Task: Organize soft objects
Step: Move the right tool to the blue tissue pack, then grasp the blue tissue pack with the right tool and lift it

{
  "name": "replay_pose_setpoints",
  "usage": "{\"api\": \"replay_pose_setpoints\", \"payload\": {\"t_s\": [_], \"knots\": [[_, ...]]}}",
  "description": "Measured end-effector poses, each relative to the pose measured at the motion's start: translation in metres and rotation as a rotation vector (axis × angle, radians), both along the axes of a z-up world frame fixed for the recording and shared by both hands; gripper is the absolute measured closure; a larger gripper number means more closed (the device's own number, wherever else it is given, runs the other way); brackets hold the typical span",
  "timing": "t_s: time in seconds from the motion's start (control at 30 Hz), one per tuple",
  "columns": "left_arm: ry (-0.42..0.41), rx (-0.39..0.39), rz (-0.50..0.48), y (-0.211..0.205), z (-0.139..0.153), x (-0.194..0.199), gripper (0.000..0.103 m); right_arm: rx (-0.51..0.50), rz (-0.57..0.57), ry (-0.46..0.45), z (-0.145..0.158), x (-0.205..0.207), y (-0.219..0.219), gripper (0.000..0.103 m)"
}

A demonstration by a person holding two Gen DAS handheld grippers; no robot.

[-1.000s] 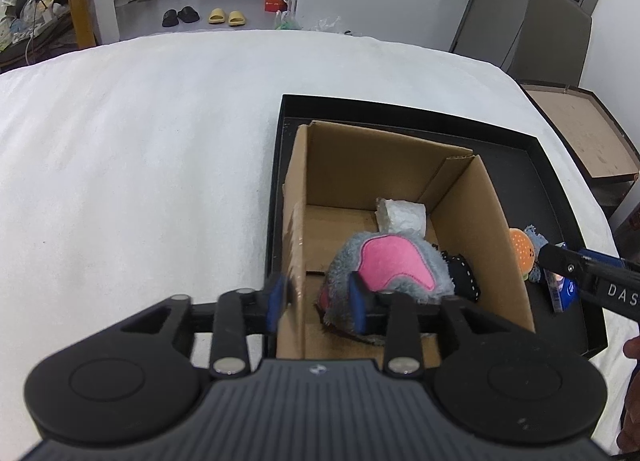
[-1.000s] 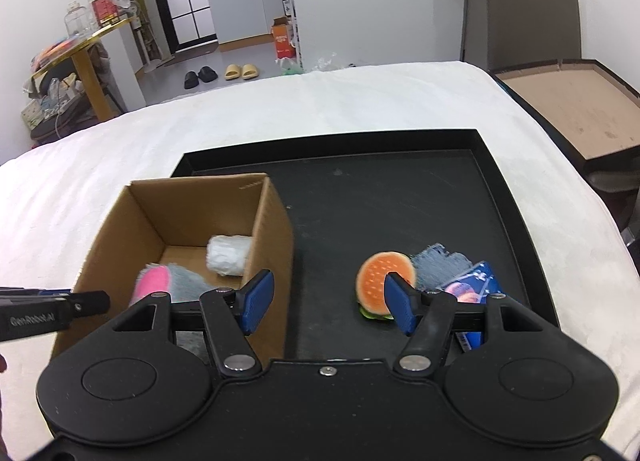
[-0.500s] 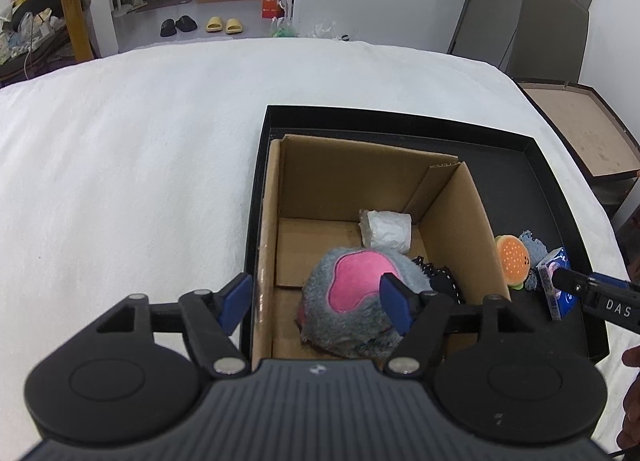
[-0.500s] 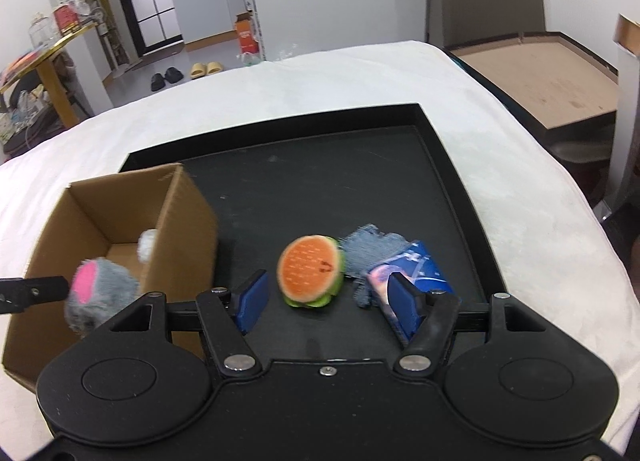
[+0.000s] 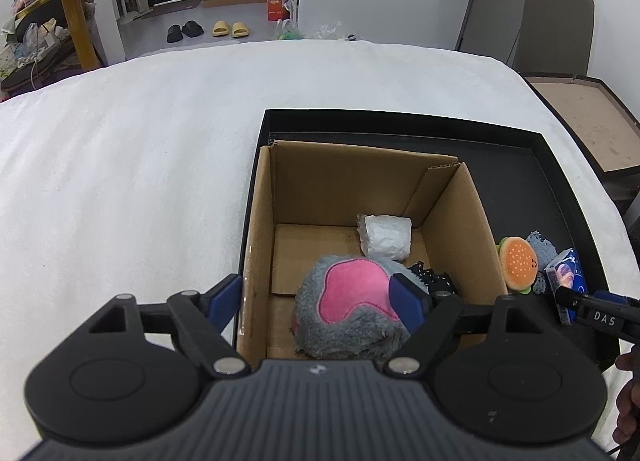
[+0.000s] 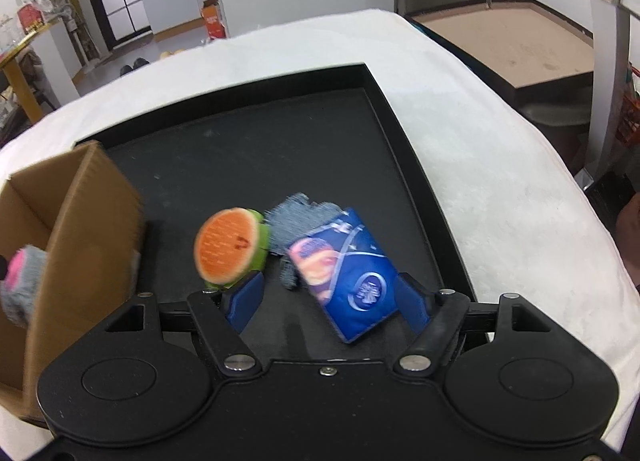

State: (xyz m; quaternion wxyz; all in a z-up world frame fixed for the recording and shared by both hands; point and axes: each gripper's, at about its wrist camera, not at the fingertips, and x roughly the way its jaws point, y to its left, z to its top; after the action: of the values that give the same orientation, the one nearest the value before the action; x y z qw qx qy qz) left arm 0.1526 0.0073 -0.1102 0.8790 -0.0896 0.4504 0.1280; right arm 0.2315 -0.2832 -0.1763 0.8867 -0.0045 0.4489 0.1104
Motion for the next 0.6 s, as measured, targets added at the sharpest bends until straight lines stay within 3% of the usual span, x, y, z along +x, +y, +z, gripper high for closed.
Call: {"api": "replay_pose_setpoints", "payload": {"t_s": [0.53, 0.57, 0.6], "knots": [[0.014, 0.019, 0.01, -0.005, -0.002, 0.005, 0.022, -0.072, 0.011, 0.012, -0.028, 0.016, -0.008, 0.032], [0.014, 0.018, 0.01, -0.005, -0.002, 0.005, 0.022, -0.074, 0.011, 0.01, -0.028, 0.015, -0.009, 0.035], [0.014, 0.017, 0.01, -0.005, -0.002, 0.005, 0.022, -0.076, 0.013, 0.008, -0.028, 0.016, -0.009, 0.047]]}}
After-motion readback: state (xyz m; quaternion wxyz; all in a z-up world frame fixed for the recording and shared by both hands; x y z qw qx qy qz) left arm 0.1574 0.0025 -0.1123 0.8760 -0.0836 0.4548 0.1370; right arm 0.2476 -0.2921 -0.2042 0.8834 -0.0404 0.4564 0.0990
